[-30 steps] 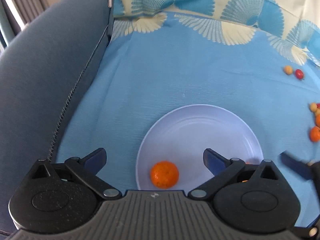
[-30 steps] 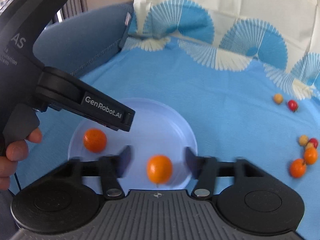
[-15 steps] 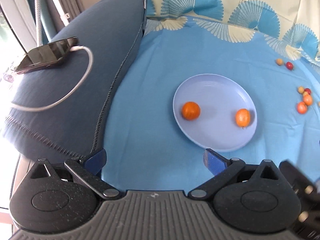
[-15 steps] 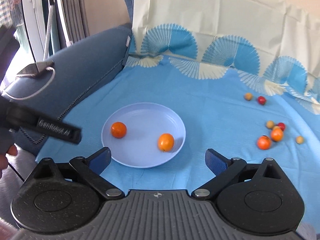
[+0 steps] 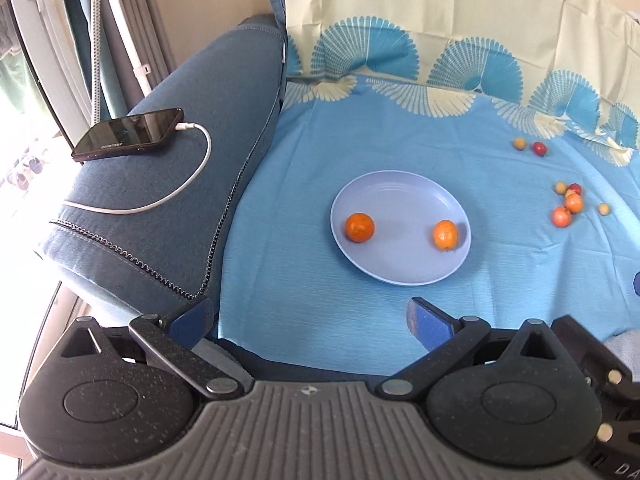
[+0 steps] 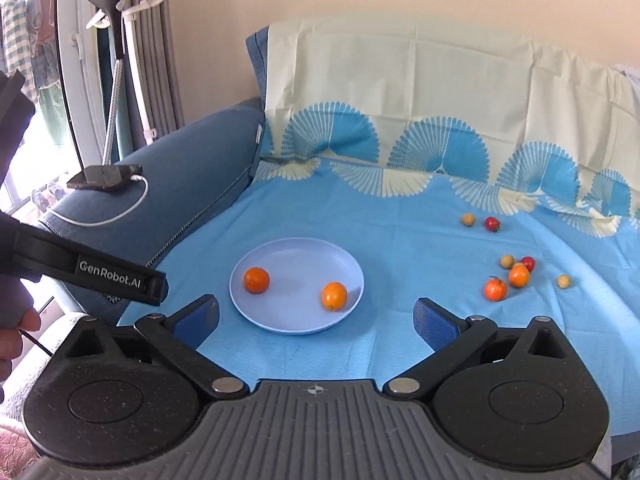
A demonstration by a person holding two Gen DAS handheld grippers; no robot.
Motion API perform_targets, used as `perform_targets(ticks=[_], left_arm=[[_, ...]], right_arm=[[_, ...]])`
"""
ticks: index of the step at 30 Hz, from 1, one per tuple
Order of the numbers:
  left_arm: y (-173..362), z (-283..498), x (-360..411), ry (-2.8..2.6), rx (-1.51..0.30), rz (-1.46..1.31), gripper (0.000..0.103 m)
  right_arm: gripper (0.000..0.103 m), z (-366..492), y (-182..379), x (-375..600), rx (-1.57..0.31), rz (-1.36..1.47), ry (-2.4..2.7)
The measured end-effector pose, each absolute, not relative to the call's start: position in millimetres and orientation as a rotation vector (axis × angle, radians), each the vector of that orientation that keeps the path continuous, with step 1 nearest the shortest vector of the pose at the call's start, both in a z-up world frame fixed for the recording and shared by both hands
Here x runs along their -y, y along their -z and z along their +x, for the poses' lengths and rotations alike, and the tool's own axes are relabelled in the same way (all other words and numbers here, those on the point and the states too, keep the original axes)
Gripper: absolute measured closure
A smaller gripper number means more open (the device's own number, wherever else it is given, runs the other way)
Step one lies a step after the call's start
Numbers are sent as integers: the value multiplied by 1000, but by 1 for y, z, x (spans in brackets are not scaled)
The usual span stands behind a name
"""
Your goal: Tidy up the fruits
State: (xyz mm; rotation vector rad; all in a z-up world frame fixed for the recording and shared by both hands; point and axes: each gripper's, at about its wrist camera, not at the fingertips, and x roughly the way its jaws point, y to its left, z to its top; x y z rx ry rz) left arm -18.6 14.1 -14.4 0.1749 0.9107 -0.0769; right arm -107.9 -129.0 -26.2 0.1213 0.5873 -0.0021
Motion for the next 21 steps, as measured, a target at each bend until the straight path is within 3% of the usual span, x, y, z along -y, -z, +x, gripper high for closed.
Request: perform_targets(ticks=[21], left_arm=[[2,-33,-17,88,-869,164,0]], right_arm=[[1,-123,15,124,-541,114,12]])
